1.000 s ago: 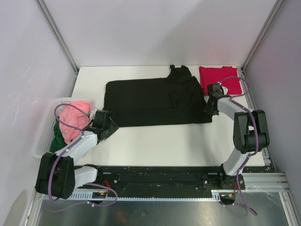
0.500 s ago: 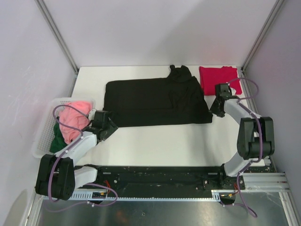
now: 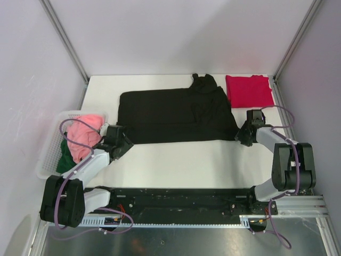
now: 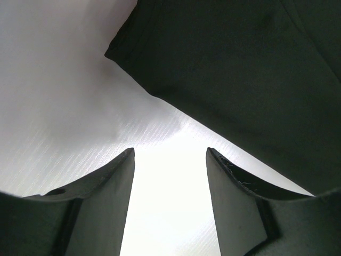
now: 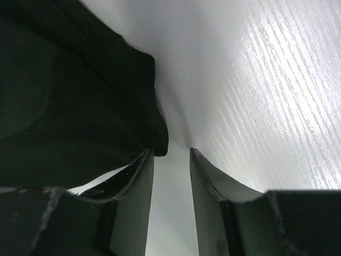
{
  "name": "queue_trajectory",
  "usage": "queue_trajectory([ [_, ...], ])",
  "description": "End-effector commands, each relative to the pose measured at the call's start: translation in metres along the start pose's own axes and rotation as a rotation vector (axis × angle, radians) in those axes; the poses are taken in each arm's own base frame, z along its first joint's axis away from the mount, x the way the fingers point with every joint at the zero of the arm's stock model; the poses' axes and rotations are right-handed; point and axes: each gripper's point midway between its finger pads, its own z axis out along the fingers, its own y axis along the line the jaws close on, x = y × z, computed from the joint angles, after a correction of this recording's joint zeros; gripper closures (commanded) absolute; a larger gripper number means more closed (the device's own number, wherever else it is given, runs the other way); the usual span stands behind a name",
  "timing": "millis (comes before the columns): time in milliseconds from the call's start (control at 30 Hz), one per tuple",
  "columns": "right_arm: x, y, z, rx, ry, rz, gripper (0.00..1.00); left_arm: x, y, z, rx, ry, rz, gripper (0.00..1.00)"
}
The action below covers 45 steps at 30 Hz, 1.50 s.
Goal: Fold and stack the t-shirts
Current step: Fold the flattened tshirt in 1/3 of the way
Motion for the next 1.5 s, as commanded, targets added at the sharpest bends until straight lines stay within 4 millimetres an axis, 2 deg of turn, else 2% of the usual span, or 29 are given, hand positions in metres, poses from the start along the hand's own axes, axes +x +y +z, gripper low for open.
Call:
queue_trajectory([
  [0,-0.012,0.006,-0.009,-0.036,-0.066,0.045,0.62,-0.014,-0.003,-0.004,0.009,-0.054,-0.02,0.39],
  [200,-0.024,0.009,-0.025,-0.059,-0.133,0.05,0.62,-0.016,-0.004,-0.005,0.012,-0.057,-0.02,0.39],
  [333,-0.019,0.015,-0.026,-0.062,-0.136,0.009,0.62,-0.015,-0.004,-0.005,0.013,-0.055,-0.02,0.39],
  [467,-0.008,0.023,-0.016,-0.083,-0.093,-0.026,0.62,-0.016,-0.005,-0.005,0.014,-0.055,-0.02,0.39],
  [600,-0.006,0.024,-0.002,-0.077,-0.066,-0.034,0.61,-0.017,-0.006,-0.005,0.016,-0.055,-0.017,0.39],
  [833,-0.029,0.015,0.011,-0.006,-0.075,-0.018,0.61,-0.017,-0.004,-0.005,0.008,-0.056,-0.012,0.39],
  [1000,-0.043,0.017,0.014,0.003,-0.09,-0.012,0.6,-0.018,0.0,-0.006,-0.004,-0.062,-0.012,0.38],
  [1300,-0.044,0.023,0.019,-0.015,-0.085,-0.01,0.58,-0.022,0.011,-0.006,-0.04,-0.082,-0.023,0.37],
  [1367,-0.045,0.023,0.021,-0.015,-0.082,-0.009,0.6,-0.022,0.015,-0.005,-0.058,-0.088,-0.032,0.36],
  [1467,-0.044,0.022,0.022,-0.003,-0.077,-0.007,0.72,-0.026,0.021,-0.001,-0.097,-0.101,-0.042,0.36],
])
